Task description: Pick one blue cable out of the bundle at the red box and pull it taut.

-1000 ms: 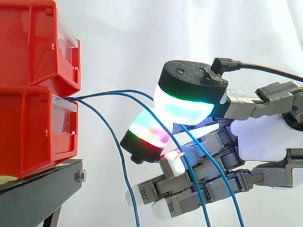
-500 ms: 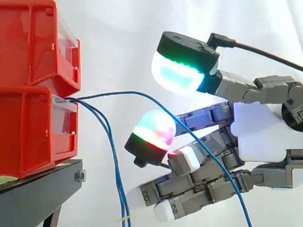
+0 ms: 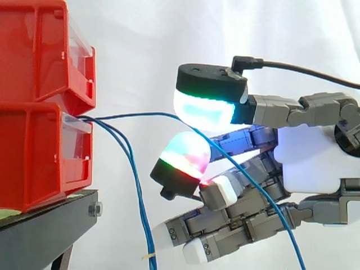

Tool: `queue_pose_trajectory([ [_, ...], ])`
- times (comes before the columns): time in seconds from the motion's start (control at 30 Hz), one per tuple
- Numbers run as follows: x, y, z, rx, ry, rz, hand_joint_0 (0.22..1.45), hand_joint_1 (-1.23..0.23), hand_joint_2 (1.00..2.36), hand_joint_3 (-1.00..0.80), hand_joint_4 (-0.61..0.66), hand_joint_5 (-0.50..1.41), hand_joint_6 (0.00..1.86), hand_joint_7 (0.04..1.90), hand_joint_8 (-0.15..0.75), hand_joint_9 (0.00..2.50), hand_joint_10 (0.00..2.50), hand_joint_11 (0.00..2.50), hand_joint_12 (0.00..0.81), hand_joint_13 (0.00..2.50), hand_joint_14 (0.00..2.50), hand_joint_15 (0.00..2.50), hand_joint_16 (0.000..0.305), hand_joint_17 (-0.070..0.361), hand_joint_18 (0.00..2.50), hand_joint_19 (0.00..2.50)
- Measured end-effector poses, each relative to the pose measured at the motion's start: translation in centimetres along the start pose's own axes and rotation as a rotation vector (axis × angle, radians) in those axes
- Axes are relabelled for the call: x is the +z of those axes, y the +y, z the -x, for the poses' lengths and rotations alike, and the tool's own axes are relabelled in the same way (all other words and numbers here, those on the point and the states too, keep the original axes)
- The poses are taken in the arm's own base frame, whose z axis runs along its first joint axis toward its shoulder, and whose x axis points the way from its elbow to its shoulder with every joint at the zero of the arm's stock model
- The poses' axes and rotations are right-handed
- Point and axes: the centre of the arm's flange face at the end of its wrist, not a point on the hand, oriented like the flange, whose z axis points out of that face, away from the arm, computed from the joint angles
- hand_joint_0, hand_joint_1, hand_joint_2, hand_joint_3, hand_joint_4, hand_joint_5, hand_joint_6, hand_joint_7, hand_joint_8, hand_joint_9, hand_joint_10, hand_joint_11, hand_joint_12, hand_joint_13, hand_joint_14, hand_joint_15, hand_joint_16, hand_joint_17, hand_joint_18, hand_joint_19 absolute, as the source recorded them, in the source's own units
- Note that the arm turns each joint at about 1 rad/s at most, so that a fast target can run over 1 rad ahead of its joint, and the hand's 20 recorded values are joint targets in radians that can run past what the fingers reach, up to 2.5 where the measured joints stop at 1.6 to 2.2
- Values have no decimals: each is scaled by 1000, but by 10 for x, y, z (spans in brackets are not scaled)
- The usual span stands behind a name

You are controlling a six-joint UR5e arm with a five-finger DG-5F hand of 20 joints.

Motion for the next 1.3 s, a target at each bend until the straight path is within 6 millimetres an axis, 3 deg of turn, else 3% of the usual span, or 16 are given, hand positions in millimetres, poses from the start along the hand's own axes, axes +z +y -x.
queue_pose_trajectory([
  [0.43, 0, 0, 0, 0, 1, 0, 573, -777, 1021, -123, 185, -147, 848, 1207, 354, 976, 23, 1016, 427, 439, 5, 153, 55, 124, 416, 212],
  [0.97, 1, 1, 3, 3, -4, 2, 604, -817, 1023, -115, 128, -164, 865, 1203, 343, 912, 21, 980, 419, 399, 5, 137, 55, 123, 386, 186],
  [1.3, 5, 9, 2, 12, -6, 16, 613, -812, 1026, -49, -22, -166, 877, 1248, 332, 889, 22, 971, 414, 382, 4, 124, 55, 123, 375, 181],
])
